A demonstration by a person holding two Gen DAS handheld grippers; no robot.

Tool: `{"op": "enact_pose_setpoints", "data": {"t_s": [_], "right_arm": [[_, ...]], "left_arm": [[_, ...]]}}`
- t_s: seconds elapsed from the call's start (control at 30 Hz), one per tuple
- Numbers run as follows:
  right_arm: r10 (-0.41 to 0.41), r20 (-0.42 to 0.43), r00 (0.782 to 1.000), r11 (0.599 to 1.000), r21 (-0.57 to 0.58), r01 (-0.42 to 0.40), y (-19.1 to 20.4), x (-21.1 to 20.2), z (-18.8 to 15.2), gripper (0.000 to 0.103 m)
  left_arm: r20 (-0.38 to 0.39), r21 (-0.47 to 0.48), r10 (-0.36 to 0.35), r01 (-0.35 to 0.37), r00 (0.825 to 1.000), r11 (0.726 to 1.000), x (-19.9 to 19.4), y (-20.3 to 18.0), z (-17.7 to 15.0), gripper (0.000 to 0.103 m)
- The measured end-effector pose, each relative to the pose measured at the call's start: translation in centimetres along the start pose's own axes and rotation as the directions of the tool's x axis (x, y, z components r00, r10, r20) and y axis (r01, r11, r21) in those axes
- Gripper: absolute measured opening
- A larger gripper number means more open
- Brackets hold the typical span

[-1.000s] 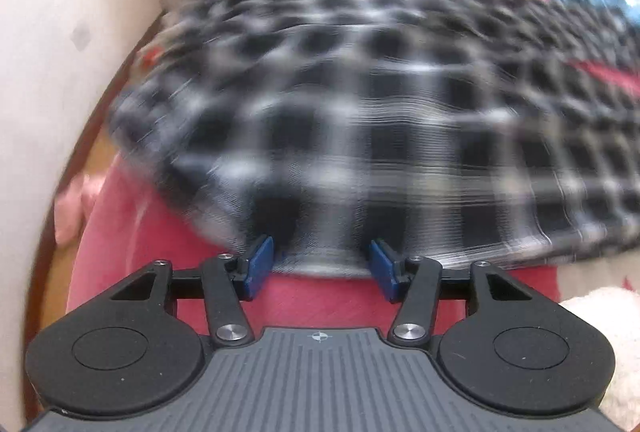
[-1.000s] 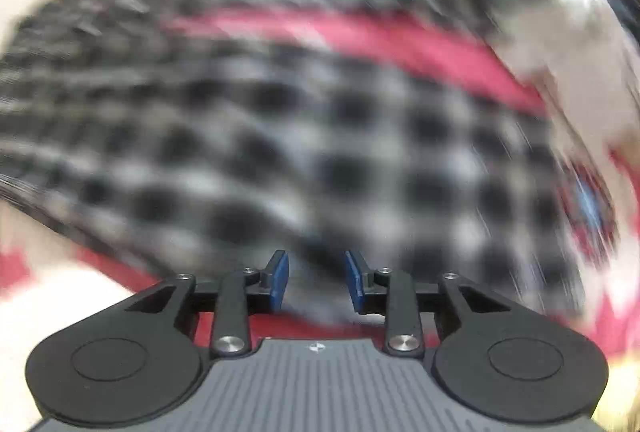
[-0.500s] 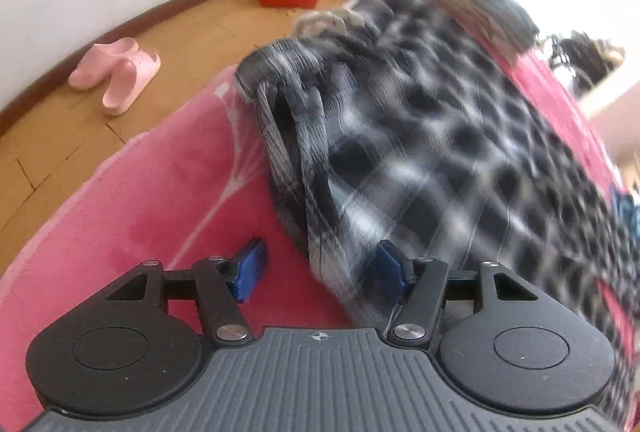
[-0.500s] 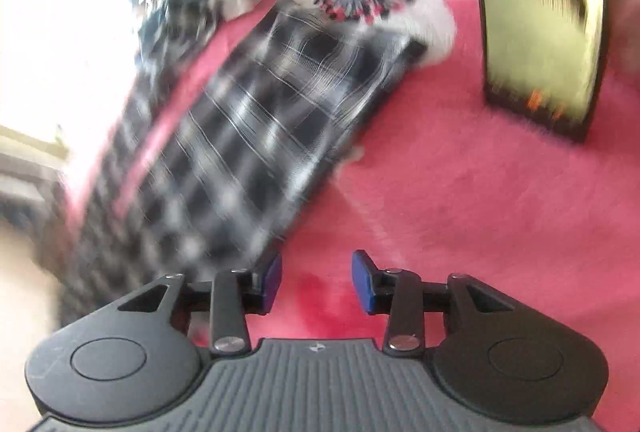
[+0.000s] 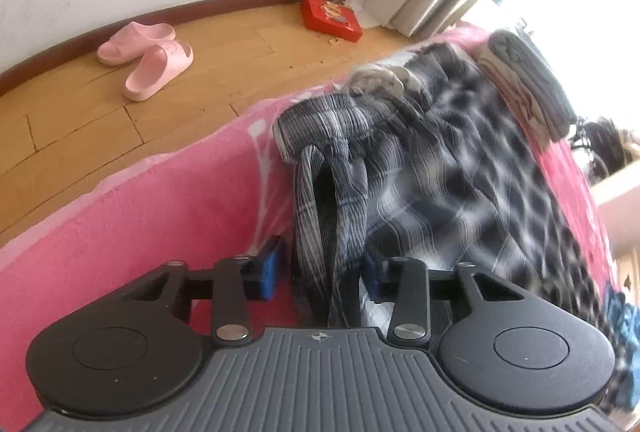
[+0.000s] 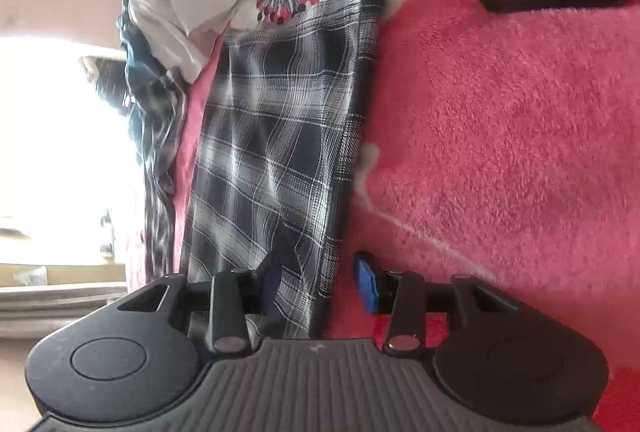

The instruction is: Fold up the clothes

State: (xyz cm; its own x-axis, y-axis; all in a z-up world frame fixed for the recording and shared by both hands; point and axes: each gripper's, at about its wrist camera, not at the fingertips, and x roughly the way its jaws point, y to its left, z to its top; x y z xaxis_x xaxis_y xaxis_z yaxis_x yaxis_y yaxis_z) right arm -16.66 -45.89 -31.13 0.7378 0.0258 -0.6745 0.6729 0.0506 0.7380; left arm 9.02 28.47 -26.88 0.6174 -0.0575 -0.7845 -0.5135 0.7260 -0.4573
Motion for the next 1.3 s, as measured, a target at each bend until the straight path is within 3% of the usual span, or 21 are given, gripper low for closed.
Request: {"op": "enact_pose_setpoints", "data": {"t_s": [0.17,0.3,0.47,0.87,1.0,1.3], "right_arm": [[-0.023,-0.009,1.0,0.999,-0.045,0.022,0.6,0.8,-0.5,0.024],[-0.052,0.002,0.999,0.998,-0.04,0.052,0.7,0.7,-0.4,0.004],[-0.028,0.041,0.999,0.995,-0.097,0.032,2.8,-0.3,-0.5,0.003],[0.128,0.124,0.984,0.974,-0.201,-0.102,12.0,-0.6,1.7,0.003],[0.165,0.137,0.977,0.962,-0.242,-0.128,15.7,0.3,2.9,0.003],[0.211,0.125,0.97,0.929,-0.336,-0.159,24.6,4.4,5.0,0.003]], "left_arm": [[0.009,-0.005,0.002,-0.002,1.0,1.0,0.2,0.0,0.1,0.023],[0.021,-0.011,-0.004,0.004,1.0,1.0,0.0,-0.1,0.1,0.007],[0.051,-0.005,-0.013,0.014,0.999,1.0,-1.2,-1.0,0.5,0.004],[0.13,-0.056,-0.135,0.143,0.982,0.988,-3.1,-5.6,3.6,0.004],[0.152,-0.027,-0.159,0.165,0.976,0.986,-2.7,-8.2,4.5,0.004],[0.178,-0.06,-0.136,0.149,0.975,0.987,0.5,-12.4,6.8,0.004]]}}
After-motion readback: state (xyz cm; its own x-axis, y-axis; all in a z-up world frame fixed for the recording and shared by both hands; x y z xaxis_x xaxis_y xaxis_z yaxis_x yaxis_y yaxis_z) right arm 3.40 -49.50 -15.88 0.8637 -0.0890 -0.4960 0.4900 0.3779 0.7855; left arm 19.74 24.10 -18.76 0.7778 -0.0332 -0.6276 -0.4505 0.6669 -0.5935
